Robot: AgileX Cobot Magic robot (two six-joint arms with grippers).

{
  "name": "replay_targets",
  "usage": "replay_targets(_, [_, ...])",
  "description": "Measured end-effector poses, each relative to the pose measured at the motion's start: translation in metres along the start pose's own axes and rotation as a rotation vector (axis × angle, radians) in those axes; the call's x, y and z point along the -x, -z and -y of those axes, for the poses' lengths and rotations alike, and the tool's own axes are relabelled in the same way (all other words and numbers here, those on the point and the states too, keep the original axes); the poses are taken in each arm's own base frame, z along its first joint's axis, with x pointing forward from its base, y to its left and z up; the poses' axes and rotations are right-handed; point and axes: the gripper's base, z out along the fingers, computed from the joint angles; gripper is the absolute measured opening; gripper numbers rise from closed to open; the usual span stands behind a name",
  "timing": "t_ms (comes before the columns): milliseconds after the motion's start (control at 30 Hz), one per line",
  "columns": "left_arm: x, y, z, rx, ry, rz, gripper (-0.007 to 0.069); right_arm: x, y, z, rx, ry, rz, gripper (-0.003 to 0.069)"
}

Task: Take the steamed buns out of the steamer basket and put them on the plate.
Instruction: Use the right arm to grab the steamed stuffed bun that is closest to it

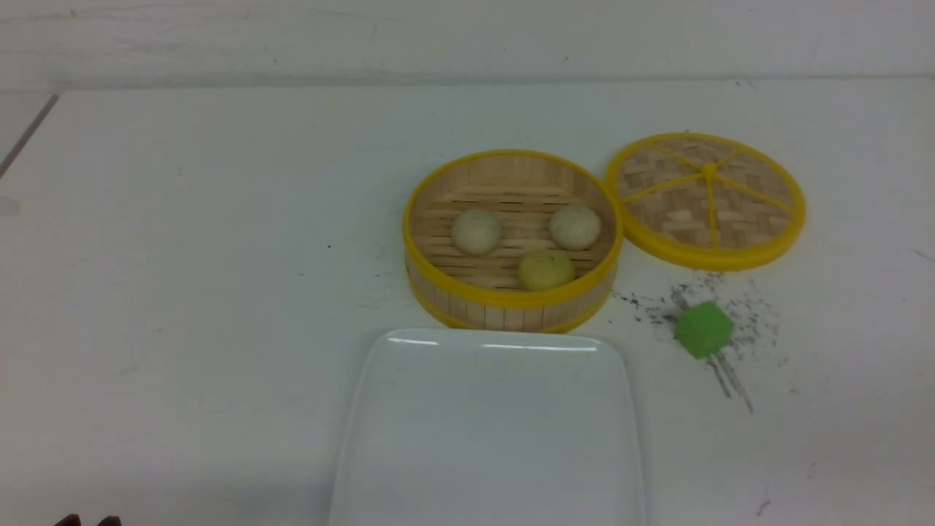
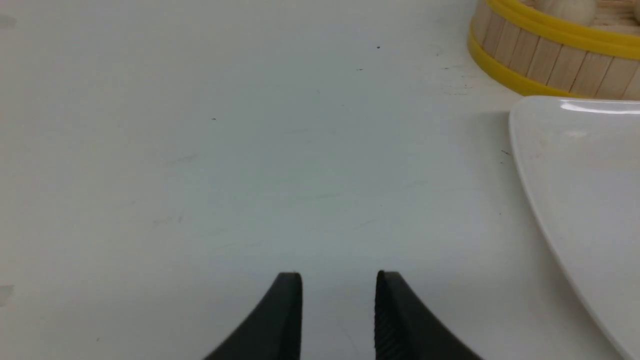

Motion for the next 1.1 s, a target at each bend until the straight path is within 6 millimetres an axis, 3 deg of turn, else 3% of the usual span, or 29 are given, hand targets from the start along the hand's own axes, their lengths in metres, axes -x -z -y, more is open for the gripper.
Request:
replay_targets(200, [0.001,0.0,0.006,-0.062,0.155,0.01,0.024,0.001,0.0,0.0,0.0,0.052,0.006,0.0243])
replay_targets(300, [0.003,0.0,0.012,-0.144,0.362,0.027,0.024,0.001,0.0,-0.001,0.012,0.039,0.006,0.0243])
replay_targets(700, [0.022,0.005,0.021,-0.34,0.915,0.13,0.024,0.0,0.0,-0.005,0.06,-0.009,-0.005,0.0243])
replay_targets(833, [0.026,0.005,0.018,-0.341,1.014,0.174,0.024,-0.002,0.0,-0.006,0.062,-0.01,-0.023,0.0243])
replay_targets(1100, [0.027,0.005,0.017,-0.342,1.038,0.184,0.024,-0.002,0.001,-0.01,0.115,-0.062,-0.026,0.0243])
